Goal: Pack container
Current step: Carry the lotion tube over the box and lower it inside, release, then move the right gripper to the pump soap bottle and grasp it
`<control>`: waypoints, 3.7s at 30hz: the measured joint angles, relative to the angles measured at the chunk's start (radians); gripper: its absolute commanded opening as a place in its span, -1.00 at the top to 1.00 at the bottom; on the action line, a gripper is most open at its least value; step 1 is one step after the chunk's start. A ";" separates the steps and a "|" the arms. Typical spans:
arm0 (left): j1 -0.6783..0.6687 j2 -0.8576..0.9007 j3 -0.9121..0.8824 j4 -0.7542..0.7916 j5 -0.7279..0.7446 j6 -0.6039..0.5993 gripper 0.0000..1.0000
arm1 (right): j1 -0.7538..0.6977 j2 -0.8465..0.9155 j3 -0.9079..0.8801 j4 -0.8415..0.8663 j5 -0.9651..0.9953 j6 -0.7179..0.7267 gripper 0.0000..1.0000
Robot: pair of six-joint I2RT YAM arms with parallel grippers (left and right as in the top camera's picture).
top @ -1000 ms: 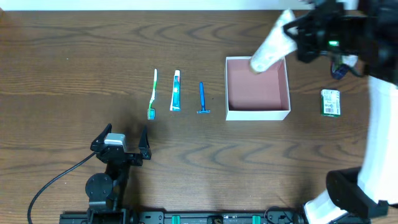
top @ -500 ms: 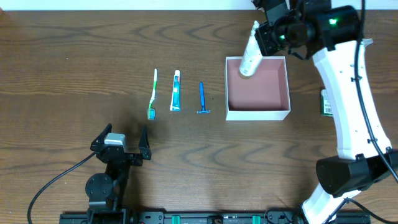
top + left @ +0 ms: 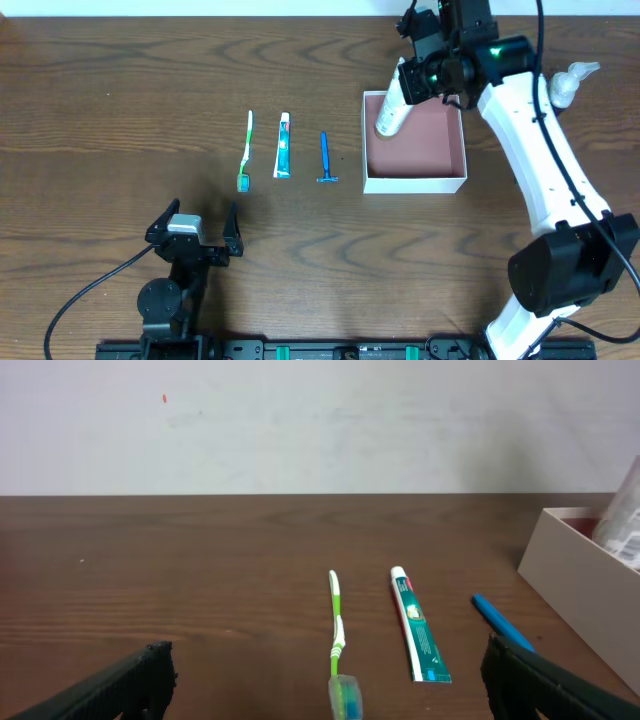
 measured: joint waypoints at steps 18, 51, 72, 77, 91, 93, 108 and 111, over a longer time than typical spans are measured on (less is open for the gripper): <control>0.000 0.000 0.000 0.000 0.000 0.000 -0.96 | 0.043 0.000 -0.098 0.125 0.026 0.021 0.96; 0.000 0.000 0.000 0.000 0.000 0.000 -0.96 | 0.033 -0.004 0.372 -0.131 0.126 0.041 -0.68; 0.000 0.000 0.000 0.000 0.000 0.000 -0.96 | -0.556 -0.024 0.444 -0.282 0.184 0.217 -0.98; 0.000 0.000 0.000 0.000 0.000 0.000 -0.96 | -0.598 0.042 0.371 -0.175 0.177 0.316 -0.94; 0.000 0.000 0.000 0.000 0.000 0.000 -0.96 | -0.599 0.317 0.349 -0.096 0.165 0.536 -0.86; 0.000 0.000 0.000 0.000 0.000 0.000 -0.96 | -0.599 0.322 0.349 -0.093 0.165 0.553 -0.83; 0.000 0.000 0.000 0.000 0.000 0.000 -0.96 | -0.599 0.342 0.349 -0.089 0.175 0.624 -0.66; 0.000 0.000 0.000 0.000 0.000 0.000 -0.96 | -0.599 0.342 0.349 -0.092 0.190 0.628 -0.64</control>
